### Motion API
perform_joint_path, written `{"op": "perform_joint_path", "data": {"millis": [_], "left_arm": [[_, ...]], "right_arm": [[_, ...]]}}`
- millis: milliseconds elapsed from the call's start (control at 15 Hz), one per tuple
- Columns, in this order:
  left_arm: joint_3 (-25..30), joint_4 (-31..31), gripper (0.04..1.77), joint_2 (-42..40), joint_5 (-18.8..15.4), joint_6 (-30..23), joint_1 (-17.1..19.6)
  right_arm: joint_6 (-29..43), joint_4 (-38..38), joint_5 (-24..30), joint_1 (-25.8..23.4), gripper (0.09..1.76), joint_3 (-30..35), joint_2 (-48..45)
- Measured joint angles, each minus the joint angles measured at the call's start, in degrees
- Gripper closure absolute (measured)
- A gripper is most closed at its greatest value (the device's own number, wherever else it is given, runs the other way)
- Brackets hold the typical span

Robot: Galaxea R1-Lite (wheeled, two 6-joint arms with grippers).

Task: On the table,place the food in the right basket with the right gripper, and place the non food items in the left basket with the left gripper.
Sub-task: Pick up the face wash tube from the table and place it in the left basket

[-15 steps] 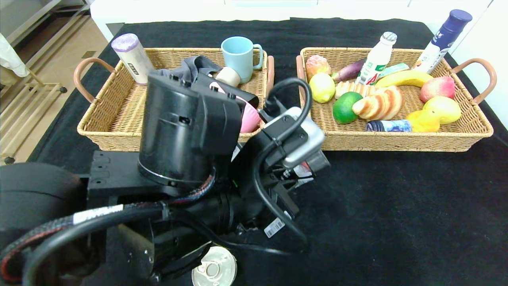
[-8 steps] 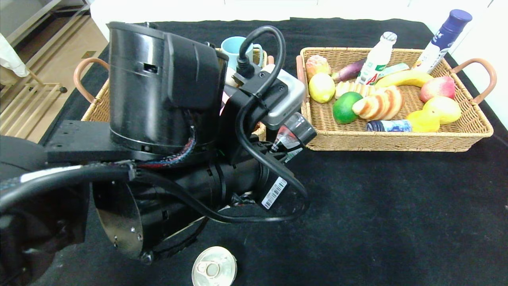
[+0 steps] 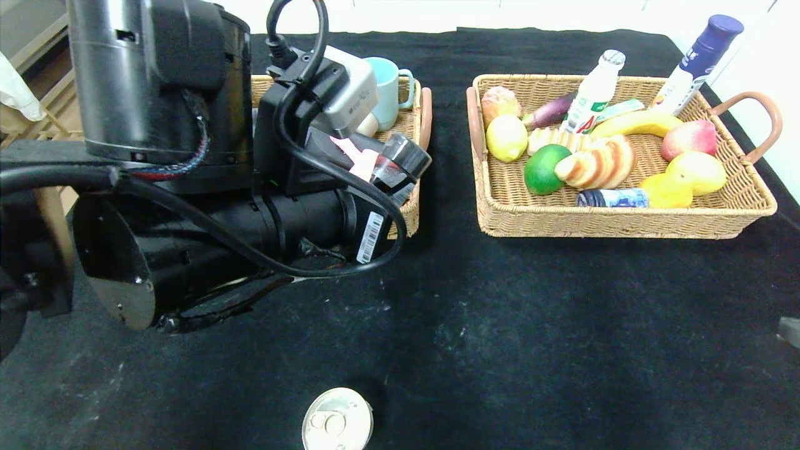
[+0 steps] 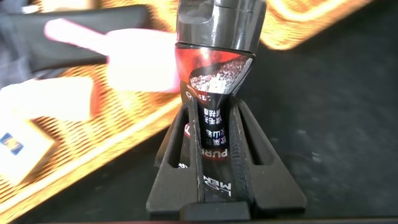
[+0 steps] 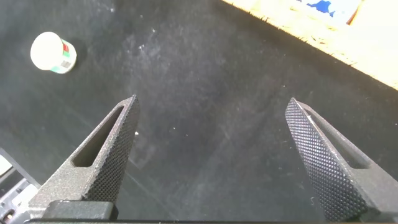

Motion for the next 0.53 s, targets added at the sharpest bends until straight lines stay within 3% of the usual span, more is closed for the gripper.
{"op": "perform_joint_path", "data": {"millis": [267, 533], "left_arm": [[0.3, -0.2, 1.46, -2.2, -0.7, -0.4, 5.5], [0.8, -0.4, 1.46, -4.1, -0.9, -0.4, 9.5]], "right_arm": [[-0.4, -1.2, -0.2, 0.1, 0.14, 0.8, 0.9], [-0.4, -8.4, 0.0, 0.9, 0.14, 4.4, 2.8]]}}
